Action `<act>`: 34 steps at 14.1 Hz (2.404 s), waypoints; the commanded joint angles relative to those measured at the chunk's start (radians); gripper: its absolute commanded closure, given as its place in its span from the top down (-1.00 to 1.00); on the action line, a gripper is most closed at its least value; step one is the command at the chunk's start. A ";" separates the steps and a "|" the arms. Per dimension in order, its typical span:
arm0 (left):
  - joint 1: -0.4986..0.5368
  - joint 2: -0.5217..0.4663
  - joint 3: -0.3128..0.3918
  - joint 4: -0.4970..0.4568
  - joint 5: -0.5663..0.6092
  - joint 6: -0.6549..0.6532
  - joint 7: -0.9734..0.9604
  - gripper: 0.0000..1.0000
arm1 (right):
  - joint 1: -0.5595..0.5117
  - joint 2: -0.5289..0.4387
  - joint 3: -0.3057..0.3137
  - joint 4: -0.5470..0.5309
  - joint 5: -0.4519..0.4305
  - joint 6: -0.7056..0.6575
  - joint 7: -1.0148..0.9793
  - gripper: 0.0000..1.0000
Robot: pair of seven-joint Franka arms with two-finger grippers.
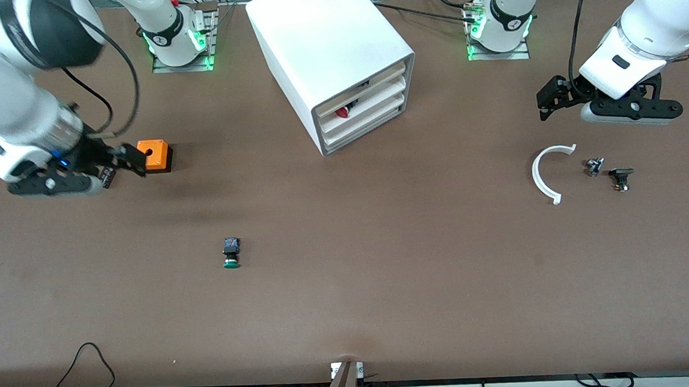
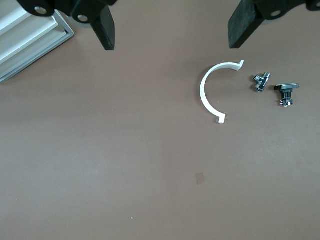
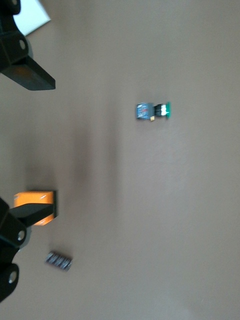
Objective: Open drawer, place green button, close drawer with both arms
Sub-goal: 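Move the right gripper to the green button while the left gripper reaches the drawer, then grasp the green button with the right gripper while the left gripper grips the drawer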
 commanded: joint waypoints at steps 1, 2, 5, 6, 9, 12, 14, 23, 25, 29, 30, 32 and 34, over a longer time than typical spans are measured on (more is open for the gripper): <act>-0.002 0.001 0.000 0.023 -0.001 -0.046 -0.002 1.00 | 0.016 0.116 -0.001 0.027 -0.003 0.132 0.041 1.00; -0.004 0.022 -0.002 0.026 -0.011 -0.075 -0.002 1.00 | 0.028 0.145 -0.001 0.027 -0.003 0.181 0.041 1.00; -0.021 0.064 0.000 0.024 -0.154 -0.179 0.003 1.00 | 0.048 0.232 -0.001 0.026 0.001 0.284 0.044 1.00; -0.028 0.080 -0.002 0.024 -0.198 -0.204 0.004 0.99 | 0.062 0.263 -0.001 0.024 0.001 0.310 0.044 1.00; -0.031 0.143 0.000 0.018 -0.391 -0.216 0.128 0.99 | 0.077 0.363 -0.001 0.024 -0.001 0.420 0.043 1.00; -0.028 0.238 0.000 0.004 -0.578 -0.204 0.271 0.98 | 0.093 0.435 -0.001 0.029 -0.003 0.491 0.041 1.00; -0.030 0.274 0.000 -0.038 -0.694 -0.138 0.380 0.98 | 0.093 0.470 -0.001 0.029 -0.001 0.533 0.041 1.00; -0.021 0.387 -0.005 -0.404 -1.214 0.063 1.084 0.95 | 0.125 0.559 -0.001 0.030 0.004 0.622 0.106 1.00; -0.033 0.439 -0.006 -0.437 -1.269 0.063 1.141 0.90 | 0.123 0.581 -0.003 0.032 0.002 0.643 0.102 0.98; -0.037 0.547 -0.065 -0.447 -1.370 0.066 1.275 0.64 | 0.117 0.583 -0.003 0.032 0.002 0.646 0.090 0.02; -0.037 0.554 -0.081 -0.453 -1.378 0.069 1.276 0.50 | 0.117 0.583 -0.003 0.032 0.002 0.646 0.090 -0.27; -0.039 0.579 -0.098 -0.454 -1.393 0.071 1.278 0.48 | 0.117 0.581 -0.003 0.035 0.002 0.646 0.089 -0.78; -0.039 0.602 -0.098 -0.456 -1.392 0.071 1.284 0.48 | 0.119 0.581 -0.003 0.059 0.005 0.636 0.090 -1.00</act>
